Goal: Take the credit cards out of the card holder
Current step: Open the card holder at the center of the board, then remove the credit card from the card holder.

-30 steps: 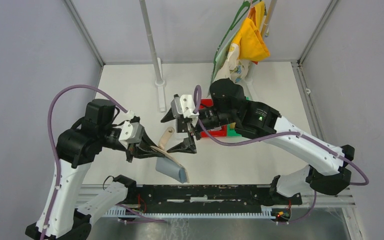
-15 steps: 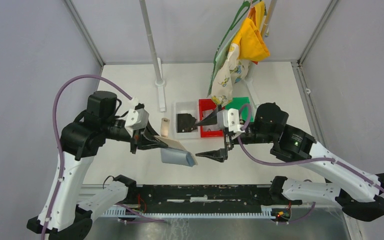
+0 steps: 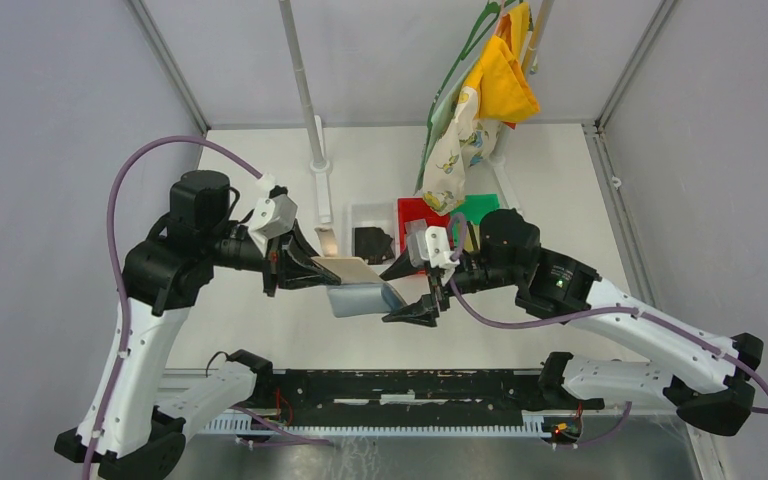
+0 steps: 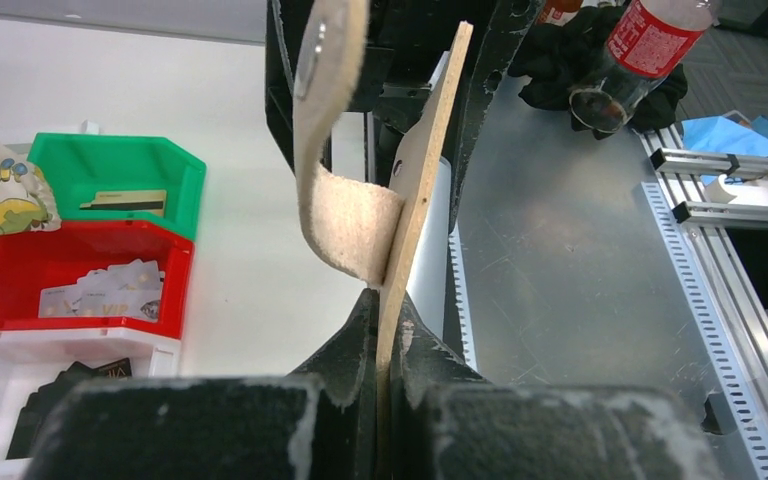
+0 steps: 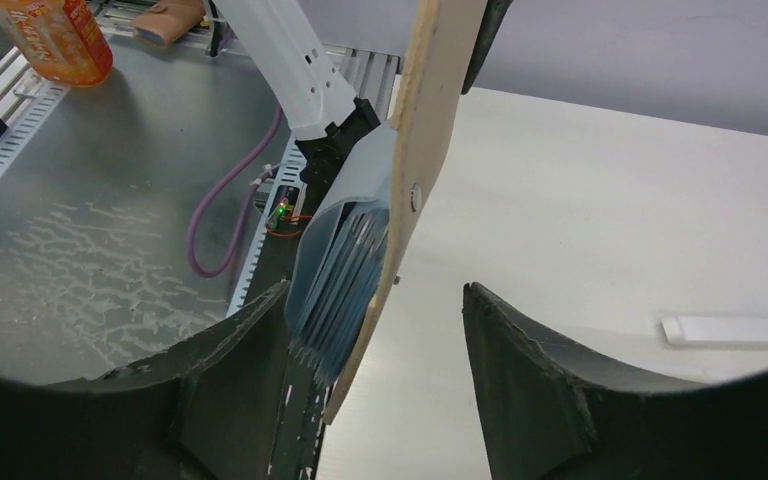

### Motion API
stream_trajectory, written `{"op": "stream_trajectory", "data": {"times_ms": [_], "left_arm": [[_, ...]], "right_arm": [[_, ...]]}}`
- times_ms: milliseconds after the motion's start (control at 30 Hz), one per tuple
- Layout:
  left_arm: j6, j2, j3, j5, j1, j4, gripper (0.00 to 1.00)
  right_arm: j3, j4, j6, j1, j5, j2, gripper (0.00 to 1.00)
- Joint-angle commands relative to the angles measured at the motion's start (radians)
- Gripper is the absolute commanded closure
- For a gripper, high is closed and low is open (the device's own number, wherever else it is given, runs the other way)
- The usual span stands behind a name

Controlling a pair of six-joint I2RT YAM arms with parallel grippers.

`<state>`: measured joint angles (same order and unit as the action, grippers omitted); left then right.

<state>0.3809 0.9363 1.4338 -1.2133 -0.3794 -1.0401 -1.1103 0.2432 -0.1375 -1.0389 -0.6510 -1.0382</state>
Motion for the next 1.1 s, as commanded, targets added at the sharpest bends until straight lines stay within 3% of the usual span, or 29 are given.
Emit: {"op": "stream_trajectory", "data": {"times_ms": [0, 200, 467, 800, 900, 967, 1067], "left_arm": [[-0.07, -0.003, 0.05, -0.052, -0.001, 0.06, 0.98], [-0.09, 0.004, 0.054, -0.064, -0.002, 0.06, 0.98], [-0.125, 0.02, 0.055, -0.087, -0.001, 0.06, 0.98], [-0.132, 0.029, 0.02, -0.103, -0.001, 0.06, 0.98], [-0.132, 0.029, 0.019, -0.101, -0.001, 0.06, 0.98], [-0.127, 0.028, 0.02, -0.096, -0.002, 0.06, 0.97], [-0.119, 0.028, 0.016, -0.07, -0.001, 0.06, 0.74]], "right_arm": [[0.002, -0.041, -0.021, 0.0, -0.025, 0.036, 0.33], [-0.001, -0.021, -0.047, -0.001, 0.019, 0.053, 0.39], [-0.037, -0.073, -0.051, -0.009, 0.059, 0.023, 0.56], [-0.089, -0.184, -0.015, -0.046, 0.045, -0.03, 0.6], [-0.102, -0.193, 0.009, -0.047, 0.023, -0.046, 0.68], [-0.103, -0.195, 0.019, -0.046, 0.023, -0.046, 0.8], [-0.099, -0.211, 0.045, -0.047, 0.042, -0.034, 1.0]]}}
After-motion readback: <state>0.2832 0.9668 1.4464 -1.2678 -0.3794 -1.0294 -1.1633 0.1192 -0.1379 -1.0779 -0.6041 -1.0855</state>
